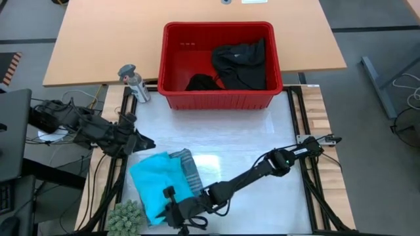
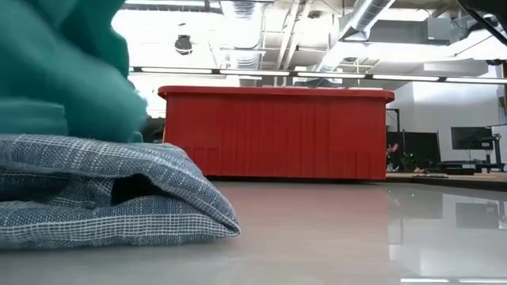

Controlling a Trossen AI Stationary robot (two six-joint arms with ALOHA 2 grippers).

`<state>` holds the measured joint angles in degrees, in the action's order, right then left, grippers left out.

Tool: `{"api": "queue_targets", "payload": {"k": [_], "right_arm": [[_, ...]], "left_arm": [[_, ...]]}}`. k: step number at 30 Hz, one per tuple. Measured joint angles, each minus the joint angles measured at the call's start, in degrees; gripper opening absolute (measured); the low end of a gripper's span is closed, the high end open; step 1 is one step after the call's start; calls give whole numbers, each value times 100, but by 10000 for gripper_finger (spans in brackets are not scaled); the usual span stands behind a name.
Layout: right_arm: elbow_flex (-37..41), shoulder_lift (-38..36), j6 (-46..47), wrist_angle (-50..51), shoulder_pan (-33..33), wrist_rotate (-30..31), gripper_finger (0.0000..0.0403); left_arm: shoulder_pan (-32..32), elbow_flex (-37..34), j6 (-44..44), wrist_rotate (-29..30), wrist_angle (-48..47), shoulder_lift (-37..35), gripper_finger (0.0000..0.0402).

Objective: Fold Laundry from Bin
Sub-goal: Stack the light blue shorts on top of the folded patterned blue shirt

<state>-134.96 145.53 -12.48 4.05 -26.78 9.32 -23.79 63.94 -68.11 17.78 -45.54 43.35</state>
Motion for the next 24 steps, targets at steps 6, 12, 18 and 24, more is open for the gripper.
{"api": "queue_targets", "payload": {"k": [6, 12, 18, 24], "right_arm": [[-4, 1, -87, 97, 73, -85, 86], [-4, -5, 47, 208, 76, -56, 140], [-4, -415, -150, 547, -123, -12, 212], [-4, -972, -101, 1296, -155, 356, 250]], "left_arm": [[0, -2, 97, -59, -9, 140, 217], [-70, -4, 163, -210, -11, 203, 217], [-106, -4, 88, -401, -211, 187, 217], [-107, -9, 37, -357, -517, 201, 217]]}}
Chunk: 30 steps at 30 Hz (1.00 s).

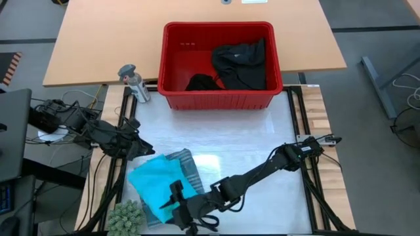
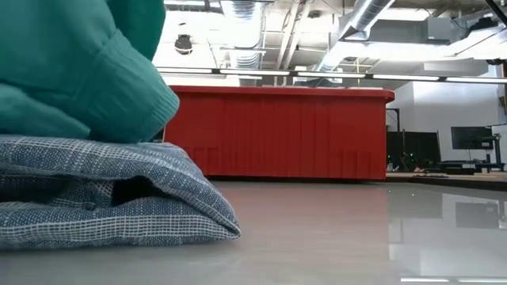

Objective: Fold Laundry from Bin
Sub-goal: Stack the light blue shorts on top of the folded patterned blue shirt

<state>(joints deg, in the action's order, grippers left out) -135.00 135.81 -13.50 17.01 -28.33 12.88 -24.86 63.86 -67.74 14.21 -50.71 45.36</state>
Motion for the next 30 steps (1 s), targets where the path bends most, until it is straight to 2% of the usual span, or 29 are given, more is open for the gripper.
{"api": "queue_targets", "payload": {"k": [4, 11, 15, 21, 25, 27, 30], "right_arm": [[-4, 12, 144, 47, 63, 20, 249], [146, 155, 2062, 611, 236, -1117, 249], [136, 133, 2145, 836, 308, -1390, 249], [136, 77, 2237, 1756, 154, -1334, 249], [136, 45, 2747, 3017, 111, -640, 249], [138, 47, 3521, 3387, 187, -117, 249], [135, 45, 4840, 3291, 364, 4, 250]], "left_arm": [[0, 0, 3, 99, 5, 6, 217], [-65, 0, 2, 69, -44, 268, 217], [-177, 0, -35, -156, -193, 561, 217], [-807, 0, -475, -1, -86, 1014, 217], [-1538, 0, -1250, 859, 243, 1225, 217], [-1906, 0, -1721, 1519, 398, 1288, 217], [-2252, 0, -2367, 2259, 579, 1287, 217]]}}
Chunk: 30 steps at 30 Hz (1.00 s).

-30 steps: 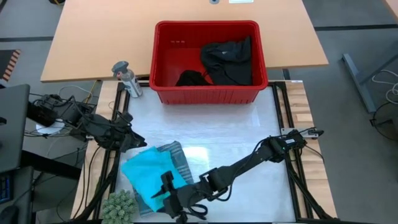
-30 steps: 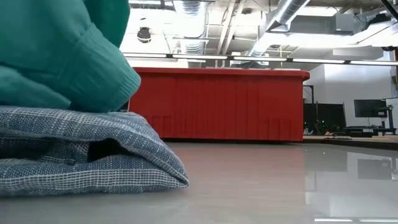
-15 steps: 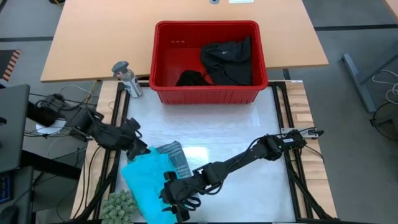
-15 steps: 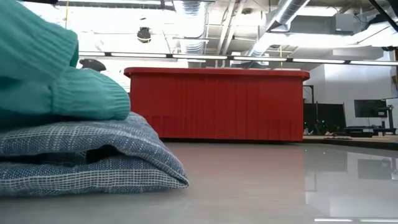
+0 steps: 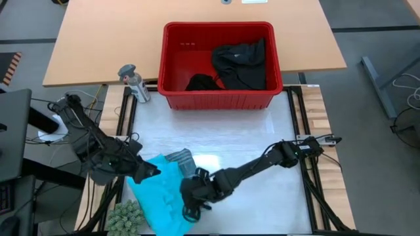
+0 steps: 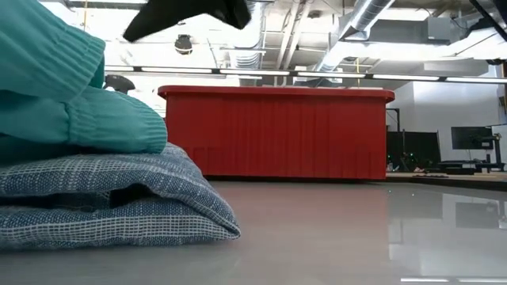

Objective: Fold Laundry from Bin
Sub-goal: Stack the light blue shorts on top of the folded patterned blue shirt

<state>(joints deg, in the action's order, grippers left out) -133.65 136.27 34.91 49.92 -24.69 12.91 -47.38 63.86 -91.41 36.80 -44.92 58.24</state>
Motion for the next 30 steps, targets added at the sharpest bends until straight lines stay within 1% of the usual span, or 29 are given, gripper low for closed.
{"api": "queue_targets", "payload": {"k": [2, 6, 9, 12, 16, 19, 21, 23, 30], "right_arm": [[-2, -2, 581, -3, 99, -101, 250], [-1, 33, 1481, 110, 162, -230, 250], [-6, 174, 1798, 185, 243, -241, 250], [9, 372, 1779, -8, 413, -267, 250], [-13, 420, 1499, 20, 618, -344, 250], [6, 478, 1428, 181, 702, -564, 250], [9, 569, 1417, 9, 772, -743, 250], [9, 576, 1312, 59, 804, -856, 250], [0, 564, 1230, -40, 811, -851, 250]], "left_arm": [[-93, 0, -148, 252, 134, -33, 217], [-238, 0, -187, 461, 275, -98, 217], [-255, 0, -187, 507, 268, -94, 217], [-253, 0, -223, 553, 267, -96, 217], [-253, 0, -342, 592, 251, -96, 217], [-253, 0, -362, 595, 241, -96, 217], [-251, 0, -377, 595, 238, -94, 217], [-251, 0, -377, 610, 237, -94, 217], [-248, 0, -377, 672, 216, -92, 217]]}}
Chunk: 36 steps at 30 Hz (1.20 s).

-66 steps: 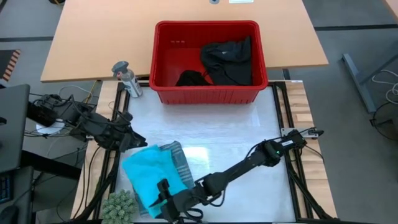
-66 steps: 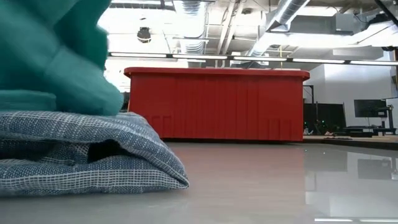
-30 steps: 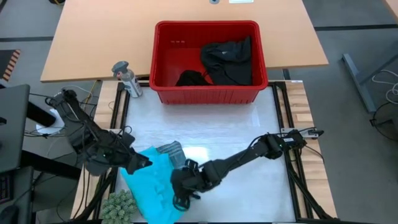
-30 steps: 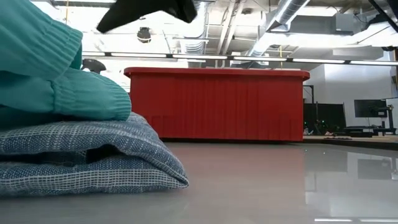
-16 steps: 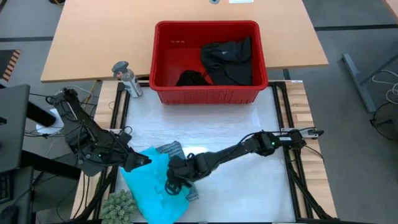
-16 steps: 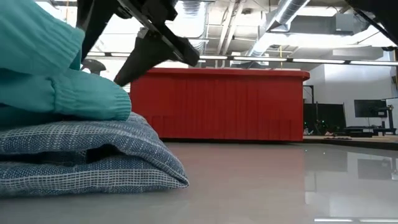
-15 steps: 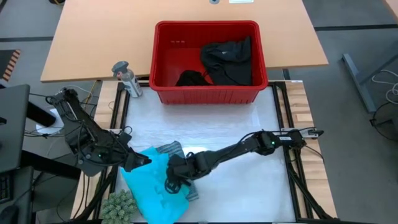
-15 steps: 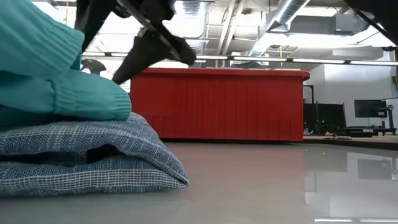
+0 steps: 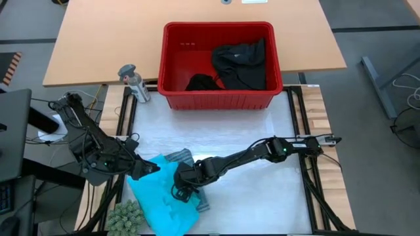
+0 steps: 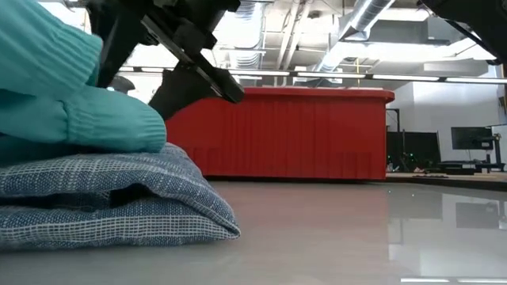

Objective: Fold Laundry from Bin
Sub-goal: Stack the light blue shorts on top of the folded patterned blue shirt

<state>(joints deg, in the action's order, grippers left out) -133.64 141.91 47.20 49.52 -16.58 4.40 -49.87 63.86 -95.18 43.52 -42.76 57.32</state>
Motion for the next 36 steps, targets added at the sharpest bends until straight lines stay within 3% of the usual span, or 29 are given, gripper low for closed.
{"api": "queue_targets", "payload": {"k": [10, 15, 32, 36], "right_arm": [[0, -58, -225, 176, 109, -197, 251], [0, -66, -160, -105, 140, -775, 251], [-7, 252, 7, -571, 254, -901, 250], [7, 306, 116, -461, 287, -996, 224]], "left_arm": [[2, 0, 0, 71, -33, 0, 217], [2, 0, 2, 69, -31, 0, 217], [2, 0, 195, 89, -37, 2, 217], [2, 0, 196, 180, -36, 2, 217]]}}
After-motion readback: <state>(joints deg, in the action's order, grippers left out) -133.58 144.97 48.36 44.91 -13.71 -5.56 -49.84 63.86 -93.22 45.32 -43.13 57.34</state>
